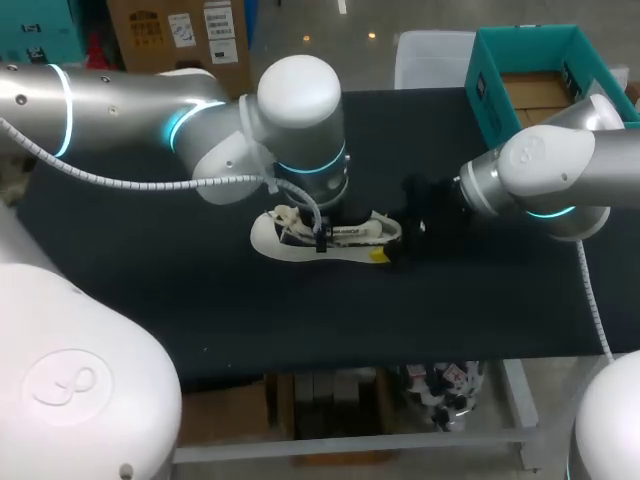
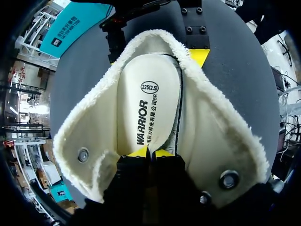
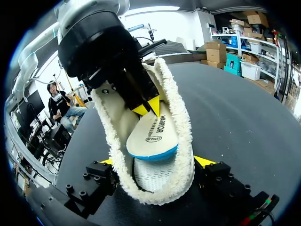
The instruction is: Open the shoe tongue, take the insole out of the shoe, put the insole back into the shoe, and pack the shoe into the shoebox
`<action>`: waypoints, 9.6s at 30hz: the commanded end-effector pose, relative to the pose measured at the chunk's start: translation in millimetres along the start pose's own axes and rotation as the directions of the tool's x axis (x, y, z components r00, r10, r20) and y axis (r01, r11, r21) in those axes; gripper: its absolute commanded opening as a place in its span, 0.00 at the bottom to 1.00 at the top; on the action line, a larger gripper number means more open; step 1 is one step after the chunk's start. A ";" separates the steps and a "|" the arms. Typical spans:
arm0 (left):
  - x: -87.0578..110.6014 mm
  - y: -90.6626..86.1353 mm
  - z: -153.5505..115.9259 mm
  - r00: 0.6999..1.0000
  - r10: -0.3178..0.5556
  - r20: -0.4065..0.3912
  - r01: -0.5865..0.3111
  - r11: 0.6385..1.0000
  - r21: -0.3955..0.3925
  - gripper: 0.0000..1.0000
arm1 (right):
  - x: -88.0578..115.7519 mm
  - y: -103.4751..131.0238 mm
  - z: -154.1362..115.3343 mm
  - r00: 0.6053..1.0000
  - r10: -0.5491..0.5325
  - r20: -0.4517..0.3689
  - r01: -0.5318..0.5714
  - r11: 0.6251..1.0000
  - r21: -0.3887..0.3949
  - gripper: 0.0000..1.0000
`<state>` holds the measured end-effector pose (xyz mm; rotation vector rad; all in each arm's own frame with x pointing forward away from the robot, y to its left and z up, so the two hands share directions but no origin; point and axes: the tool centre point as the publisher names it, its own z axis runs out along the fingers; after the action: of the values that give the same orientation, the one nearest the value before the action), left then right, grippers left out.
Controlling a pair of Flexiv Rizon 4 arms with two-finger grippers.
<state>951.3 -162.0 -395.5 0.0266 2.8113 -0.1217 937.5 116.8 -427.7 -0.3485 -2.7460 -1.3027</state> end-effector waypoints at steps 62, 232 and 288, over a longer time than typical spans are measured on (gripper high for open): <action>-28.8 -48.5 -133.2 0.960 0.215 -0.180 -0.029 0.713 0.701 0.00 | 0.6 -5.6 2.8 1.000 -0.003 -0.010 0.003 1.000 -0.002 0.00; -30.4 49.0 -224.3 0.749 0.558 0.357 -0.464 0.058 0.884 0.00 | 19.8 67.1 -45.5 0.581 0.630 0.516 -0.772 0.628 0.101 0.00; 31.4 28.1 -244.7 0.658 0.611 0.440 -0.461 -0.136 0.877 0.00 | 62.8 74.4 -93.4 0.543 0.772 0.330 -0.785 0.606 -0.126 1.00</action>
<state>847.8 -109.0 -174.4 1.5636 1.8903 -1.7709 892.8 100.2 -300.9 -1.7240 -2.2681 -0.9572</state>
